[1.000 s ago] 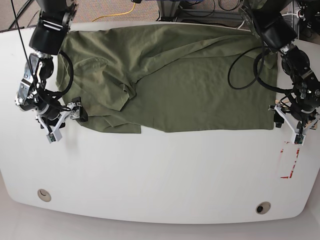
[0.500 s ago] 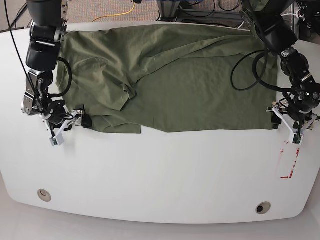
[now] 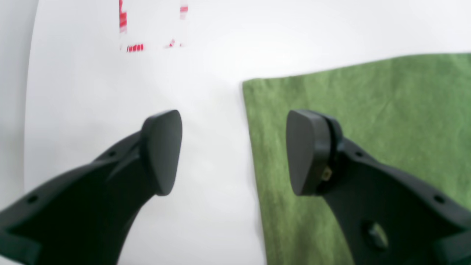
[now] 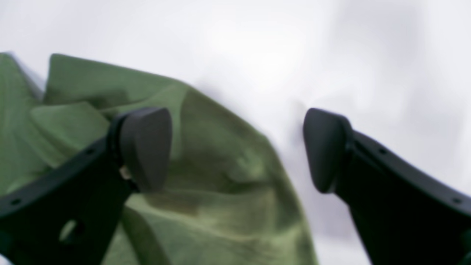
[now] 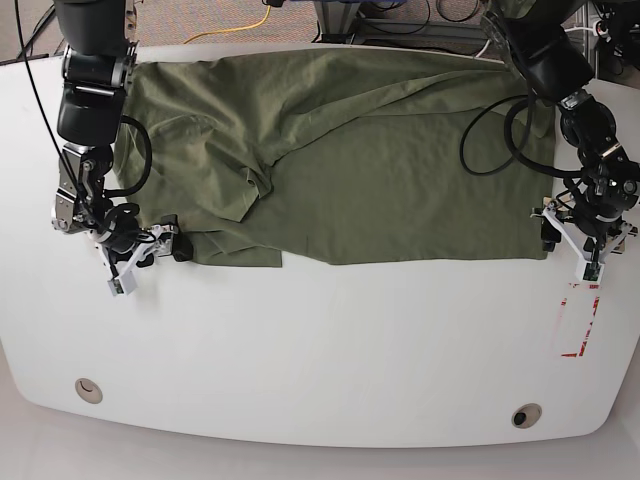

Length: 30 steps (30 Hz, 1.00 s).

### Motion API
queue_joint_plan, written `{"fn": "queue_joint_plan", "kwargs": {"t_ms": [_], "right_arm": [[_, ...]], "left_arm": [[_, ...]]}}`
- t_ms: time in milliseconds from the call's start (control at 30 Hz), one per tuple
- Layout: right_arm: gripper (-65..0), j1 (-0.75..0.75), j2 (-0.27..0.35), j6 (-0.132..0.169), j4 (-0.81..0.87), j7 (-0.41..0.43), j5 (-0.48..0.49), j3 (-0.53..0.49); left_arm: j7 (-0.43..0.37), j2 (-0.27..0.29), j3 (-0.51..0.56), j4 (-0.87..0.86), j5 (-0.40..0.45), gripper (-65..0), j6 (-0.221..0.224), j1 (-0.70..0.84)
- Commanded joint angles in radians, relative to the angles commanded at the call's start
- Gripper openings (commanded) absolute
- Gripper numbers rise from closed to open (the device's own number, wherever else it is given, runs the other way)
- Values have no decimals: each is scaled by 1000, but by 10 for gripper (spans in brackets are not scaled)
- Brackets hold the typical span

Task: Layout the t-shirt on the table in an organized manner, then fold the t-shirt properly
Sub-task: 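Grasp the shirt's side edges with both grippers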

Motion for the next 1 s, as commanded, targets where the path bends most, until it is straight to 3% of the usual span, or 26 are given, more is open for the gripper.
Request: {"fn": "queue_joint_plan", "kwargs": {"t_ms": [200,467,633,1000], "right_arm": [[-355,-2,-2,0,0,-9,-3,0],[-471,-28,3,0,9,-9,-2,0],[-647,-71,0,0,77,-9,-6,-2],[-650,-106,0,0,261,-101,-6,2]], "left_arm": [[0,-6,0,-25,0,-247,0,0],[0,-14,0,-26,0,-247,0,2],[-2,-15,0,-51,0,-247,0,2],[-3,-25,0,-77,-3,-247,0,-8]]}}
